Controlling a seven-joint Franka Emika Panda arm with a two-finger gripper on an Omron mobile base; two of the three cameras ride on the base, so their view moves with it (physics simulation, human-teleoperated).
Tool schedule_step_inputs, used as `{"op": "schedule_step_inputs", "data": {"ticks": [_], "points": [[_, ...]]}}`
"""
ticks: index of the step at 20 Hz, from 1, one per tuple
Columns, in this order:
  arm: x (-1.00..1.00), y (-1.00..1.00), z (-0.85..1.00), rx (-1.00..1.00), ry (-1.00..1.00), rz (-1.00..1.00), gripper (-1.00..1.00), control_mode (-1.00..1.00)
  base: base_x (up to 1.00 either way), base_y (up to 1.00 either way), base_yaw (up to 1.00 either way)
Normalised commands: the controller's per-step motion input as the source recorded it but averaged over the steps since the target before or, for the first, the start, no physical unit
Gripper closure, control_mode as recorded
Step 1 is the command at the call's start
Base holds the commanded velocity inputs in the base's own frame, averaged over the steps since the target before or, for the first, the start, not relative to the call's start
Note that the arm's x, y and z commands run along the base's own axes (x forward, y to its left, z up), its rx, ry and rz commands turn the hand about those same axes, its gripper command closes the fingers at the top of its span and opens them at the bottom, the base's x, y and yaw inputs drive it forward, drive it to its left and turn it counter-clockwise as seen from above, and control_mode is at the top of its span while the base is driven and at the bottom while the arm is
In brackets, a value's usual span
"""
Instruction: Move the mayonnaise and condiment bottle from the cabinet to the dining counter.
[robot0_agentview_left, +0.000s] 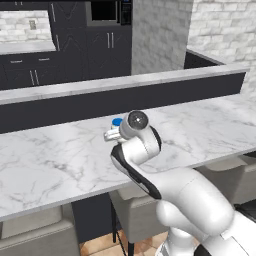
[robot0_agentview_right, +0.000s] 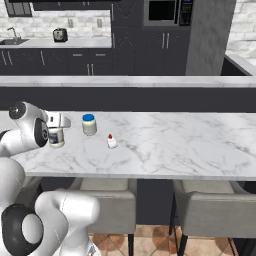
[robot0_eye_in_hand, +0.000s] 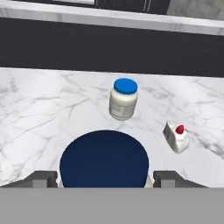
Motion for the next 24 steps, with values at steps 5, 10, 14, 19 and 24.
{"op": "schedule_step_inputs", "data": {"ticks": [5, 10, 14, 19, 24], "points": [[0.02, 0.00, -0.32, 0.00, -0.09, 0.00, 1.00, -1.00, 0.00, 0.00, 0.00], [0.00, 0.00, -0.24, 0.00, -0.12, 0.00, 1.00, -1.00, 0.00, 0.00, 0.00], [0.04, 0.00, -0.24, 0.00, -0.07, 0.00, 1.00, -1.00, 0.00, 0.00, 0.00], [0.18, 0.00, -0.19, 0.00, -0.01, 0.00, 1.00, -1.00, 0.00, 0.00, 0.00], [0.25, 0.00, -0.13, 0.00, 0.00, 0.00, 1.00, -1.00, 0.00, 0.00, 0.00]]}}
